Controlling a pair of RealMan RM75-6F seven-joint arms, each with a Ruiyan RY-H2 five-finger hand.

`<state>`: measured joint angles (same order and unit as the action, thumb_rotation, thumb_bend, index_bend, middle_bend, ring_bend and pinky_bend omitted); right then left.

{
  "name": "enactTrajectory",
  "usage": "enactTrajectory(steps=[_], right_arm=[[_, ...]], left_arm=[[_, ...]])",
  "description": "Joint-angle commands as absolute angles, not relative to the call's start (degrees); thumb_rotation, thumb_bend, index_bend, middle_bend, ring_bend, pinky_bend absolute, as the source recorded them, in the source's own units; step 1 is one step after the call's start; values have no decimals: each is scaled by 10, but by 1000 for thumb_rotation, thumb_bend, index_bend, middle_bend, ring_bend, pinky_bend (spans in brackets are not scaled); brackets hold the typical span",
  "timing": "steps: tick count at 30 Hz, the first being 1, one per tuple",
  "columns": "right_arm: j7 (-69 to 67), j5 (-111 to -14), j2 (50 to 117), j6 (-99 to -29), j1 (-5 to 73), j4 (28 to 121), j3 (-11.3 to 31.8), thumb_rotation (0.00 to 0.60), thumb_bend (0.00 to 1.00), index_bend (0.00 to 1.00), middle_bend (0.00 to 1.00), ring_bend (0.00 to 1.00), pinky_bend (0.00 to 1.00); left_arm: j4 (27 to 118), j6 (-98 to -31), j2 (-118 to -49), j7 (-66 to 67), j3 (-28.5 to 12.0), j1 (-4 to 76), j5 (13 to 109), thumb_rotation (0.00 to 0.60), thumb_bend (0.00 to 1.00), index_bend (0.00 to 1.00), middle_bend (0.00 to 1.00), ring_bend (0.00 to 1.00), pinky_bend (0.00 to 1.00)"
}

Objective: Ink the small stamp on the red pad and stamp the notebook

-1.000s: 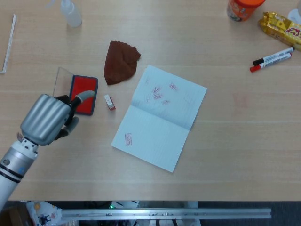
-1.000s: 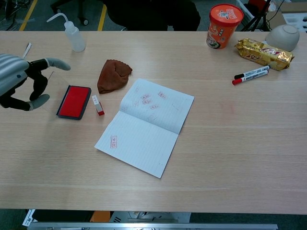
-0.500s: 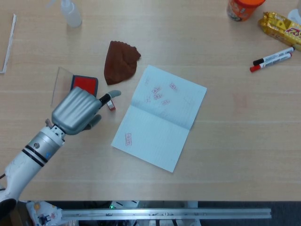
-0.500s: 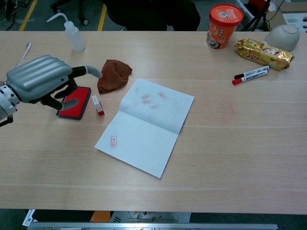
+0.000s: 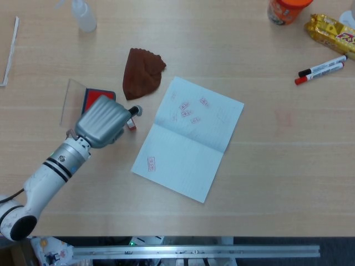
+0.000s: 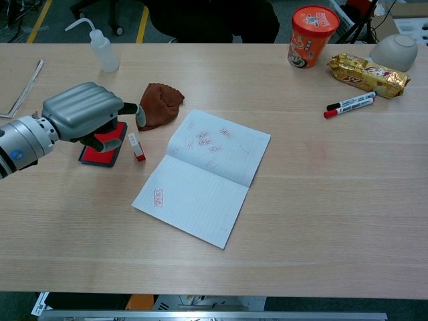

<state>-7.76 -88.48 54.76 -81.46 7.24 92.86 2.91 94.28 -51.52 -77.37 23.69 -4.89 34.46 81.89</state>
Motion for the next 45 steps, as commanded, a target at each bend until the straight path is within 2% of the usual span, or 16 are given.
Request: enactTrajectory(steps=[1,11,24,45], right_arm=[[-77,-884,548,-814,72,928,29,600,302,309,407,326,412],[-77,-881,550,-810,74,925,28,600,301,309,407,326,412],[-81,-878,552,-810,72,922,27,600,302,309,407,326,412],[-78,-874,554,-808,70,921,25,600,302,309,407,326,412]], left_arm=[[933,-505,-783,246,-50,355,804,600,302,354,1000,1000,1000],[888,-490,-818,271,-47,380,775,600,302,393,1000,1000,1000],[836,-472,-856,312,-31,406,750,600,302,398,1000,1000,1000],[791,-460,-872,317,-5,429,756,600,302,415,1000,1000,1000]])
